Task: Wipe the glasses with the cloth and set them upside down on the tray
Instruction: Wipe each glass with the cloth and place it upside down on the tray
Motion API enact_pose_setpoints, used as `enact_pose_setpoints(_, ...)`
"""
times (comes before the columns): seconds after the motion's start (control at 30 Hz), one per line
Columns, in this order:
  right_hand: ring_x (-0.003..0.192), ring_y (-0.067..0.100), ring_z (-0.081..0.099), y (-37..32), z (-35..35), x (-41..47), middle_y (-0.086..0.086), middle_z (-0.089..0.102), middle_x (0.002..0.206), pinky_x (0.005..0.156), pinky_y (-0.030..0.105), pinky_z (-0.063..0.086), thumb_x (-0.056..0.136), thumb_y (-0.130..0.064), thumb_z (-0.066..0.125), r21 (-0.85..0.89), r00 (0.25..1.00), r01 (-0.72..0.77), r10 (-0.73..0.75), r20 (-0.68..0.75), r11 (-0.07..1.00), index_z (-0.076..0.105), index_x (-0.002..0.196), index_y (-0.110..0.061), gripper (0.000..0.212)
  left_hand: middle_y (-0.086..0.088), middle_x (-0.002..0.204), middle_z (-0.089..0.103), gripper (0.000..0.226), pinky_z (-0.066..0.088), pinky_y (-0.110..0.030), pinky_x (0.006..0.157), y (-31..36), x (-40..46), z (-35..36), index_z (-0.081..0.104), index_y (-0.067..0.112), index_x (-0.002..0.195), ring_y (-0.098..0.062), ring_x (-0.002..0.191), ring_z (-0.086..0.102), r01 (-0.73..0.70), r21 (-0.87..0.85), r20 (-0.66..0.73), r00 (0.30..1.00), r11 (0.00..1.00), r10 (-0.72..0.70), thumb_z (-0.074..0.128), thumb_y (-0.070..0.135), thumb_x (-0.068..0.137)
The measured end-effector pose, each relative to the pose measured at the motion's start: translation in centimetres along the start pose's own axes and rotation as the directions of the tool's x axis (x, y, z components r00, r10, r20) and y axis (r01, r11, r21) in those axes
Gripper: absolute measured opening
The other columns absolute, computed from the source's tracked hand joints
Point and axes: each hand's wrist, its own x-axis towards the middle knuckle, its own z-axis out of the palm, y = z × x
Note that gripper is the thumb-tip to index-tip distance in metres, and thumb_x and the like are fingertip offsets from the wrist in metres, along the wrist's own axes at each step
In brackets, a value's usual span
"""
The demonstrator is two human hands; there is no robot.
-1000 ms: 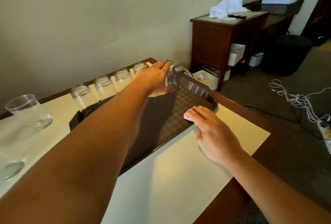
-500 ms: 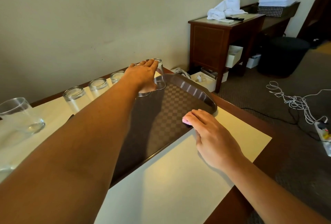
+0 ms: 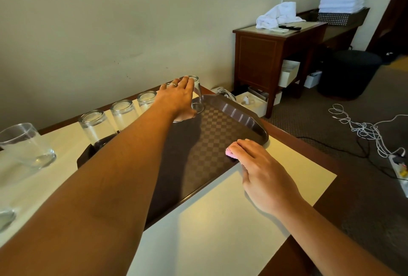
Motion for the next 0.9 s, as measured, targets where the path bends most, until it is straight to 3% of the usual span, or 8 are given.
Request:
enact_pose_setpoints(0.27,0.123,0.027,0.064,-0.1,-0.1,0.1,0.005,0.067,0.133,0.087,0.037,0.063,0.081,-0.001,0.079,0.008,1.000,-0.011,0.011,-0.001,1.000,0.068,0.129,-0.015,0.051,-0.007,0.176,-0.007,0.097,0.007,-0.055,0.129,-0.1,-0.8,0.1,-0.004,0.023,0.167,-0.031,0.162,-0.003,-0.020,-0.041,-0.034,0.999,0.999,0.019,0.056,0.060,0.100)
enact_pose_setpoints(0.43,0.121,0.027,0.065,0.1,0.0,0.0,0.005,0.067,0.133,0.086,0.038,0.064,0.085,-0.004,0.076,0.010,1.000,-0.011,0.011,-0.018,1.000,0.069,0.129,-0.015,0.046,-0.005,0.176,-0.006,0.090,0.005,-0.050,0.129,0.8,-3.7,0.3,-0.001,0.028,0.167,-0.029,0.162,-0.003,-0.016,-0.079,-0.063,0.998,0.997,0.011,0.054,0.056,0.102)
enact_pose_setpoints(0.67,0.126,0.025,0.062,0.3,-0.3,0.1,0.003,0.065,0.137,0.091,0.034,0.061,0.086,-0.003,0.076,0.022,0.999,-0.007,0.006,0.044,1.000,0.067,0.133,-0.017,0.049,-0.003,0.176,0.007,0.079,0.024,-0.050,0.126,1.4,-12.0,-1.4,0.010,0.031,0.166,-0.031,0.159,0.019,-0.029,-0.152,-0.016,1.000,0.988,0.027,0.054,0.048,0.103)
enact_pose_setpoints(0.77,0.129,0.026,0.060,-0.5,-1.4,0.6,0.003,0.061,0.142,0.093,0.033,0.060,0.087,-0.003,0.077,-0.006,0.991,-0.032,0.033,0.130,0.999,0.064,0.137,-0.019,0.054,-0.002,0.170,0.027,0.072,0.041,-0.047,0.118,1.5,-16.4,-2.8,0.023,0.030,0.164,-0.030,0.149,0.039,-0.019,-0.214,0.034,0.999,0.977,0.027,0.057,0.045,0.103)
enact_pose_setpoints(0.9,0.131,0.018,0.057,-4.7,-3.2,1.1,-0.005,0.057,0.147,0.104,0.029,0.053,0.096,-0.001,0.064,0.014,0.972,-0.068,0.063,0.226,0.998,0.059,0.143,-0.023,0.052,0.001,0.156,0.049,0.057,0.051,-0.037,0.103,0.2,-23.1,-3.4,0.040,0.027,0.157,-0.023,0.133,0.056,0.041,-0.278,0.020,0.999,0.960,-0.037,0.058,0.037,0.104)
